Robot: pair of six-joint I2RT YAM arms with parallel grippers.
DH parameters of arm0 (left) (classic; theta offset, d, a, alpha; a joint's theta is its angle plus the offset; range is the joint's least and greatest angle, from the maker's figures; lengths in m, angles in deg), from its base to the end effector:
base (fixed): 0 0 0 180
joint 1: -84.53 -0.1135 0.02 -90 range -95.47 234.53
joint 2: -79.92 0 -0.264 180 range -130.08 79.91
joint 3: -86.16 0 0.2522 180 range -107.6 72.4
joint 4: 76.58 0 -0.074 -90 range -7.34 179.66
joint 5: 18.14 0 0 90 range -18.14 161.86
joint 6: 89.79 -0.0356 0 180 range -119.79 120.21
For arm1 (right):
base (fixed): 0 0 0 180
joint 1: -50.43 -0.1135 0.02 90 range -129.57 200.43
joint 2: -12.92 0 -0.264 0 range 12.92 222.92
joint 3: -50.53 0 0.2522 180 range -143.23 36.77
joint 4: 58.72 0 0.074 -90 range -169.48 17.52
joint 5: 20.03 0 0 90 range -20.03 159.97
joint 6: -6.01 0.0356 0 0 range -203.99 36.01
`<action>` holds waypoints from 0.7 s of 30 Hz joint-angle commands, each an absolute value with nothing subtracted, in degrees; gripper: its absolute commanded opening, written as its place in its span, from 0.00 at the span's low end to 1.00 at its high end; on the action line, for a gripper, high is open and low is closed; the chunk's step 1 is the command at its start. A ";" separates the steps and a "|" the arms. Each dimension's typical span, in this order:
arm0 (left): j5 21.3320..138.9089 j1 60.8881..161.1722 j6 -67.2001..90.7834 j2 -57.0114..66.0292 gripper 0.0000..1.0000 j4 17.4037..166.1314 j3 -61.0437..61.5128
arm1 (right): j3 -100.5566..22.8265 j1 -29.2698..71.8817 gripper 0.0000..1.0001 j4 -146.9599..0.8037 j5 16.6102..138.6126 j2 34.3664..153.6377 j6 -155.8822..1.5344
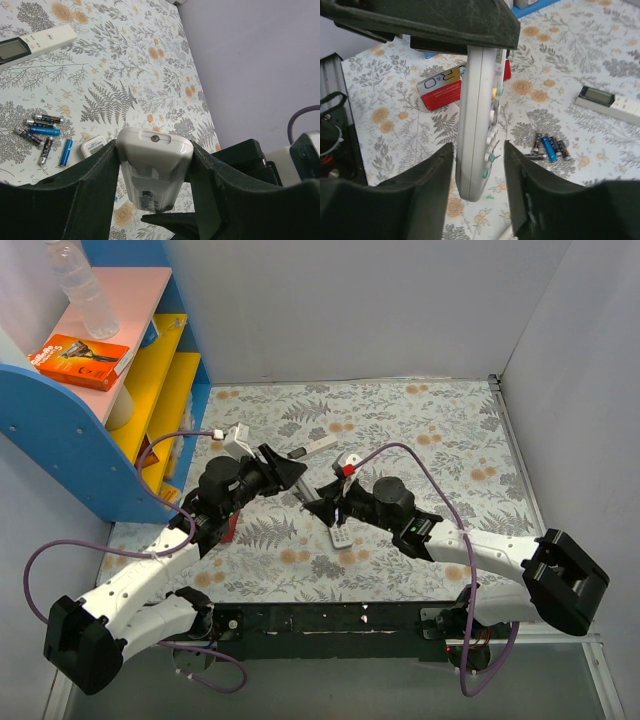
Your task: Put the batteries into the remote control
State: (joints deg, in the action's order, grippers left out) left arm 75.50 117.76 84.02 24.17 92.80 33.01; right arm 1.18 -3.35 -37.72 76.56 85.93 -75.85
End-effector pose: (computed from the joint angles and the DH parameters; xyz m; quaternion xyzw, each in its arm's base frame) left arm 0.1911 -0.1279 0.2952 -0.3168 0.7167 -0.5423 0.3029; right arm 0.1640 0.2308 0.2597 -0.3167 0.6502 0.3903 0.5698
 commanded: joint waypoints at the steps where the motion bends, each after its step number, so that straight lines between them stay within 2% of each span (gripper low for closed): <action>1: 74.50 117.84 83.62 26.30 0.00 92.48 31.97 | -1.20 -3.97 0.43 -34.25 73.57 86.75 -75.99; 2: 74.41 117.84 83.62 26.56 0.00 92.48 32.06 | -1.03 -3.97 0.30 -34.16 73.57 86.84 -75.38; 3: 74.32 117.84 83.53 26.74 0.01 92.48 32.15 | -0.94 -3.97 0.23 -33.99 73.66 86.84 -75.03; 4: 74.32 117.84 83.27 26.92 0.08 92.48 32.32 | -0.76 -4.06 0.17 -33.81 73.84 86.75 -74.59; 5: 74.41 117.75 82.83 27.44 0.18 92.56 32.50 | -0.24 -3.97 0.07 -33.29 73.84 86.40 -74.15; 6: 74.67 117.84 82.22 27.79 0.28 93.00 32.68 | 0.03 -3.97 0.02 -32.94 74.10 86.22 -72.49; 7: 75.11 117.84 81.60 28.14 0.52 93.26 32.85 | 0.38 -3.88 0.01 -32.58 74.88 86.05 -71.52; 10: 75.29 117.75 78.44 30.95 0.82 94.49 34.60 | 1.96 -3.80 0.01 -30.83 76.73 84.82 -67.83; 14: 75.55 117.67 75.01 37.27 0.94 98.88 39.35 | 3.89 -2.57 0.01 -26.88 81.73 82.80 -62.03; 21: 82.65 116.96 74.04 44.06 0.94 112.58 48.32 | 7.15 0.68 0.01 -14.32 93.95 83.06 -48.85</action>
